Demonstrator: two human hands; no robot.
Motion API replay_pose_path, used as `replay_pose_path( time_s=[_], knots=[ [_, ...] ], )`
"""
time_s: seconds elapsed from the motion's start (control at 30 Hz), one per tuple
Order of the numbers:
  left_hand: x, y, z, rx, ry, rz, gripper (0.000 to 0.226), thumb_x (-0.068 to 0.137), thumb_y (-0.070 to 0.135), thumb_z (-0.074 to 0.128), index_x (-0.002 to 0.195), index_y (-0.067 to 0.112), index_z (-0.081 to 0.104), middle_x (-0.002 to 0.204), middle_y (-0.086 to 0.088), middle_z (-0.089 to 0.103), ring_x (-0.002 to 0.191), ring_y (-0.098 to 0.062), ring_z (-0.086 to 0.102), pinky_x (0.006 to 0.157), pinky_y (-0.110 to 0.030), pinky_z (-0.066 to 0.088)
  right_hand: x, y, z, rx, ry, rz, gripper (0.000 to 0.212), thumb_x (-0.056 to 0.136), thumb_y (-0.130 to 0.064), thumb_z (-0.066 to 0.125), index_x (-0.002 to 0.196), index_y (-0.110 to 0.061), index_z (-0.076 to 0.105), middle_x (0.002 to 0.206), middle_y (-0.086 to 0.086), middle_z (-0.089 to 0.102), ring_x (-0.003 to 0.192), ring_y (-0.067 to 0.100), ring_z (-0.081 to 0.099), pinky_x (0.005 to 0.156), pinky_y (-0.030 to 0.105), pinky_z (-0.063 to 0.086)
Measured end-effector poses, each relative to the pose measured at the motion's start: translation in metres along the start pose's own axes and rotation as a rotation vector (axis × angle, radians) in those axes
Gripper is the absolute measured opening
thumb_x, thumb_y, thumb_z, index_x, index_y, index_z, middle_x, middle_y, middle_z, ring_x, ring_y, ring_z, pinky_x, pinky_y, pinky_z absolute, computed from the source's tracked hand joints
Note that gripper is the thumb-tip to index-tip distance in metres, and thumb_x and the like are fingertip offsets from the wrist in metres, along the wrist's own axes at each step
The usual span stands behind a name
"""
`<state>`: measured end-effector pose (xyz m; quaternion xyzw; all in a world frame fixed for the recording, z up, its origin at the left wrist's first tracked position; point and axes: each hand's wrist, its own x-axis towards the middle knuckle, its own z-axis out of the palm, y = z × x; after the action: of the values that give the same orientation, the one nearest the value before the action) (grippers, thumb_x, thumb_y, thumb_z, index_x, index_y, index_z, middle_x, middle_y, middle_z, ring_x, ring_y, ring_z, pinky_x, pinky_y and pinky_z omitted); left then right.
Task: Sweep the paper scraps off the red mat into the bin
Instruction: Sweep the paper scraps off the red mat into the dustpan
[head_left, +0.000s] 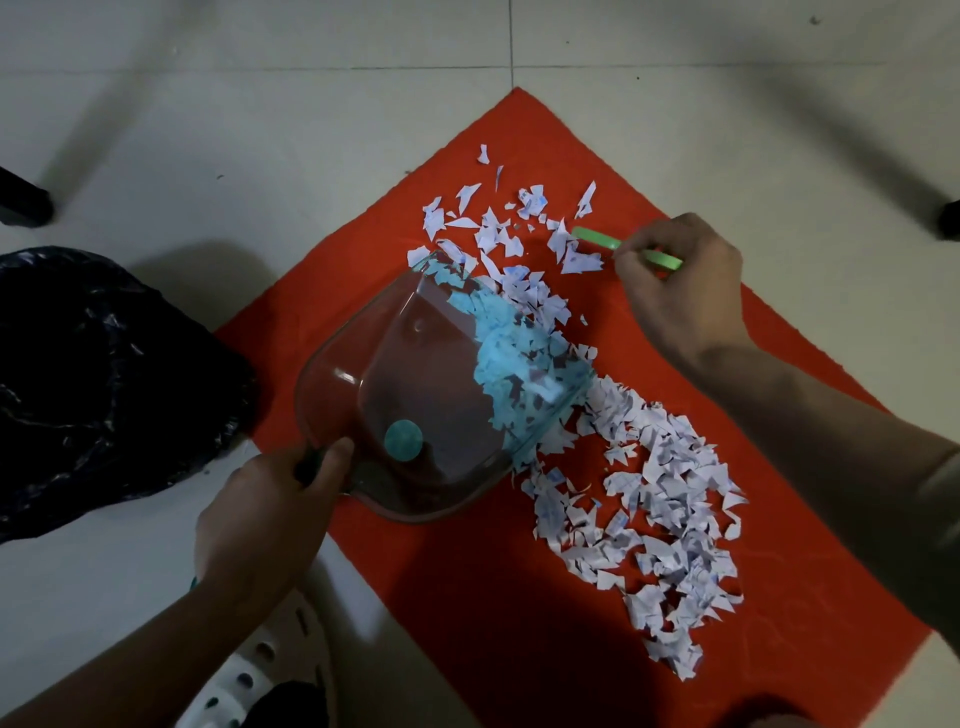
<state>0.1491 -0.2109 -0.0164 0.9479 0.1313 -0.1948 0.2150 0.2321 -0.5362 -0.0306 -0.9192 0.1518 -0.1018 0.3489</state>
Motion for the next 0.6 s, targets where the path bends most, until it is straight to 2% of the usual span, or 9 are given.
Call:
replay_pose_path(
  time_s=[0.13,0.23,0.3,0.37,0.43,0.53,0.6],
  knots=[
    [0.003,0.006,0.0,0.01,0.009,-0.008,0.049,0.092,0.058,0.044,0.069,0.02,0.064,0.054,-0.004,0.061,0.052,-0.019,0.06,0.051,-0.027,0.043,0.02,-0.001,0.0,-0.001,0.08,0.037,0.021,0.09,-0.024,0.055,0.096,-0.016,0.073,0.1,0.005,0.06,0.093,0.017,0.054,0.084,0.035,0.048],
    [0.005,0.006,-0.001,0.004,0.008,0.003,0.049,0.092,0.057,0.044,0.066,0.02,0.061,0.051,-0.002,0.058,0.049,-0.019,0.059,0.05,-0.027,0.043,0.037,-0.001,0.008,-0.029,0.066,0.083,0.023,0.091,-0.021,0.054,0.104,-0.016,0.072,0.109,0.009,0.059,0.102,0.021,0.054,0.084,0.024,0.039],
    [0.006,0.005,-0.001,-0.005,0.003,0.001,0.049,0.093,0.056,0.045,0.065,0.019,0.06,0.051,-0.002,0.058,0.048,-0.02,0.059,0.05,-0.028,0.043,0.046,-0.002,0.015,-0.043,0.027,0.111,0.024,0.091,-0.02,0.053,0.106,-0.018,0.072,0.11,0.011,0.06,0.101,0.025,0.056,0.082,0.025,0.041],
    [0.005,0.005,-0.001,-0.006,-0.001,-0.004,0.048,0.092,0.057,0.044,0.066,0.02,0.061,0.051,-0.002,0.057,0.047,-0.019,0.058,0.05,-0.029,0.046,0.049,-0.006,0.018,-0.022,-0.032,0.126,0.023,0.091,-0.018,0.054,0.102,-0.017,0.073,0.105,0.009,0.066,0.082,0.02,0.06,0.07,0.024,0.047],
    [0.006,0.003,0.0,-0.004,-0.006,-0.008,0.048,0.092,0.058,0.043,0.067,0.021,0.061,0.05,-0.001,0.057,0.046,-0.018,0.057,0.05,-0.029,0.046,0.044,-0.013,0.016,-0.021,-0.099,0.112,0.021,0.091,-0.016,0.054,0.096,-0.013,0.075,0.098,0.005,0.07,0.061,0.01,0.055,0.056,0.02,0.045],
    [0.008,0.003,0.0,-0.013,-0.016,-0.013,0.048,0.092,0.058,0.043,0.067,0.02,0.061,0.05,0.0,0.056,0.045,-0.017,0.056,0.049,-0.027,0.045,0.028,-0.021,0.009,0.005,-0.105,0.081,0.02,0.089,-0.018,0.057,0.087,-0.013,0.076,0.082,-0.002,0.069,0.065,0.019,0.061,0.062,0.034,0.054],
    [0.009,0.002,0.0,-0.014,-0.015,-0.008,0.048,0.092,0.057,0.043,0.069,0.02,0.061,0.053,-0.002,0.059,0.047,-0.018,0.058,0.05,-0.027,0.046,0.023,-0.024,0.005,0.055,-0.053,0.08,0.019,0.088,-0.018,0.058,0.086,-0.013,0.076,0.078,-0.008,0.063,0.065,0.008,0.057,0.066,0.033,0.053]
  ],
)
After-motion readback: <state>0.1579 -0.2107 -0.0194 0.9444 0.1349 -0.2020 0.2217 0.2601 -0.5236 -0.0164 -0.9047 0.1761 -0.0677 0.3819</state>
